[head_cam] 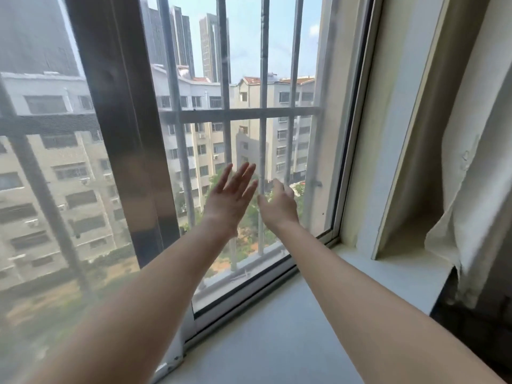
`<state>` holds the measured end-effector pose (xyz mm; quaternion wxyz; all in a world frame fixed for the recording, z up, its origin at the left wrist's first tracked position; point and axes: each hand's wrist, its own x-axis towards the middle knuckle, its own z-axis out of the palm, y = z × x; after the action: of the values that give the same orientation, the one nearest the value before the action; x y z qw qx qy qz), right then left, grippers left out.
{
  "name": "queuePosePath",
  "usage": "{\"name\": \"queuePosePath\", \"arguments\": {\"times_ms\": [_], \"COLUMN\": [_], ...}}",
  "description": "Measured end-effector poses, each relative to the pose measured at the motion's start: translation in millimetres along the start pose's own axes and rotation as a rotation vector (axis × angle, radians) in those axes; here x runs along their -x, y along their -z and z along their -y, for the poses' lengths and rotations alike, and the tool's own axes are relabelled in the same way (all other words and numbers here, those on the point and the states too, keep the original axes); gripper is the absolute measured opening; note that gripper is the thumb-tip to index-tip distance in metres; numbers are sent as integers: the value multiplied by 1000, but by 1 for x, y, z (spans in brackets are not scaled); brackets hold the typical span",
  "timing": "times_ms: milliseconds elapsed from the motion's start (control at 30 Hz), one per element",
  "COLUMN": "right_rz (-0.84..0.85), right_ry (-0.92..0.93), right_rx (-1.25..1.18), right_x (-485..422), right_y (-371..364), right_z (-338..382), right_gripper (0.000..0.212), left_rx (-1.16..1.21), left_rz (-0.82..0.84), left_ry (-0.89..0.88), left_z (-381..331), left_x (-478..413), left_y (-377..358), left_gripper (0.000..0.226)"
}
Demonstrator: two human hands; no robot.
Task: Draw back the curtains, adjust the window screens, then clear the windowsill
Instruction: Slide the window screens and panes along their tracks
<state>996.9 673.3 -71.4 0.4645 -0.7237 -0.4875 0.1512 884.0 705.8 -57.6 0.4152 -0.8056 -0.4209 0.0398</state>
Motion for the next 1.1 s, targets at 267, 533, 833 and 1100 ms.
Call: {"name": "queuePosePath", "arguments": {"times_ms": [267, 533, 833, 1100], "right_rz": [-28, -67, -106, -115], "right_ry": [-83, -107, -104, -101], "right_rx": [-404, -426, -438, -491], "right_x": [-30, -30, -23, -5], "right_y": [-32, -38, -48, -60], "right_z": [3, 7, 15, 30], "right_gripper": [64, 66, 64, 64], "left_rx": [-137, -159, -197, -224], "left_rz": [22, 2, -47, -27], "left_ry": [8, -28, -21, -14], "left_z": [3, 13, 20, 35], "left_x": [-8, 0, 11, 32], "left_y": [-10, -8, -14, -15], "left_gripper": [124, 123, 118, 127]}}
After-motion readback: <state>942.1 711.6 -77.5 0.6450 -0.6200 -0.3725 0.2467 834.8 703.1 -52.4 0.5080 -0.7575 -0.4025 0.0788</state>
